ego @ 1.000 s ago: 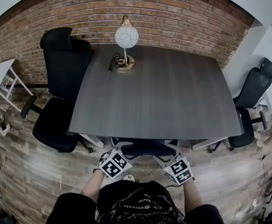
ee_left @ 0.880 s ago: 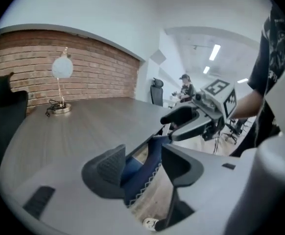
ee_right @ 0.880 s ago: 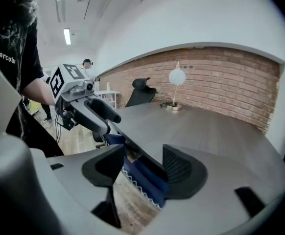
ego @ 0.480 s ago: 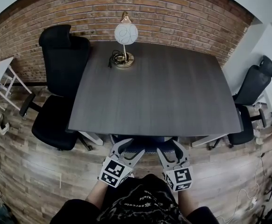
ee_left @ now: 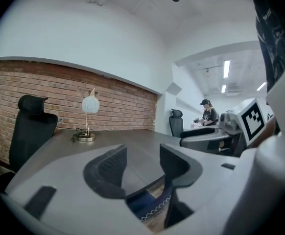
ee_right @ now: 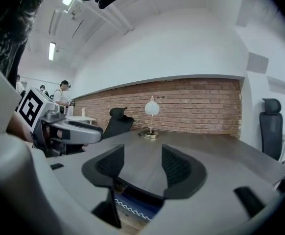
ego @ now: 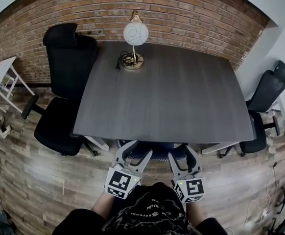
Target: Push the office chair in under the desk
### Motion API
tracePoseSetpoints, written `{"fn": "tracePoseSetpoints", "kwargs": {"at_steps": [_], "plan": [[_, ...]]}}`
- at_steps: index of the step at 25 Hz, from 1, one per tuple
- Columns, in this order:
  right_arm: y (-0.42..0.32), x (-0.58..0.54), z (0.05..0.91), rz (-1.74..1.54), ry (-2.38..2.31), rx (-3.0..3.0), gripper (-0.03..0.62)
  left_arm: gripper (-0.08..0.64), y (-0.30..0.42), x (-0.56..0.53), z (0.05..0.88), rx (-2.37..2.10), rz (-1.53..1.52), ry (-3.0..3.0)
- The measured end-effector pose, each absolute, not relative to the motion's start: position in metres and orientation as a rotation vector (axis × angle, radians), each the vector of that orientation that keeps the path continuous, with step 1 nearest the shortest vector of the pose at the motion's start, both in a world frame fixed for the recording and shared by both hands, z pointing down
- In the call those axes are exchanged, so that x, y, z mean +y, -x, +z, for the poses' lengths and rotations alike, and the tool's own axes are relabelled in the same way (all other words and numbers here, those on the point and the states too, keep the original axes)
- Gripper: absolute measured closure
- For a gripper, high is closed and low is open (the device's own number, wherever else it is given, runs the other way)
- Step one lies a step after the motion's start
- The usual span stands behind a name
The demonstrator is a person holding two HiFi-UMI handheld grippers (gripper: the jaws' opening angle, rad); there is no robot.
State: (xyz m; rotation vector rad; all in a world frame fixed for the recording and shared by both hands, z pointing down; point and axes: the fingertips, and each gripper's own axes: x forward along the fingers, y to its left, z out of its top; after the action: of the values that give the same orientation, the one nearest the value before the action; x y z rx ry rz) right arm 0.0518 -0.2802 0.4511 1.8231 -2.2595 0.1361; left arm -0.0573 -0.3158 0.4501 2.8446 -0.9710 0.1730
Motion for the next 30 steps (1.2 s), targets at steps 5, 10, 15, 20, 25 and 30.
{"fn": "tracePoseSetpoints", "kwargs": {"at_steps": [5,10,15,20,25,30], "plan": [[-0.041,-0.285,0.449,0.115,-1.779,-2.293,0.383,0.479,0.063,-0.317,0.441,-1.008,0.124,-2.841],[-0.040,-0.284,0.443,0.120,-1.805,-2.303,0.481,0.534,0.064,-0.316,0.426,-1.040,0.069,-2.851],[-0.041,-0.280,0.447,0.083,-1.784,-2.262,0.572,0.552,0.054,-0.308,0.426,-1.028,0.142,-2.919],[-0.040,-0.274,0.445,0.075,-1.789,-2.257,0.588,0.554,0.050,-0.300,0.425,-0.992,0.115,-2.914],[-0.044,-0.272,0.442,0.057,-1.810,-2.256,0.589,0.554,0.045,-0.298,0.420,-0.979,0.100,-2.912],[-0.041,-0.270,0.440,0.044,-1.813,-2.257,0.589,0.554,0.047,-0.294,0.419,-0.991,0.111,-2.925]]}}
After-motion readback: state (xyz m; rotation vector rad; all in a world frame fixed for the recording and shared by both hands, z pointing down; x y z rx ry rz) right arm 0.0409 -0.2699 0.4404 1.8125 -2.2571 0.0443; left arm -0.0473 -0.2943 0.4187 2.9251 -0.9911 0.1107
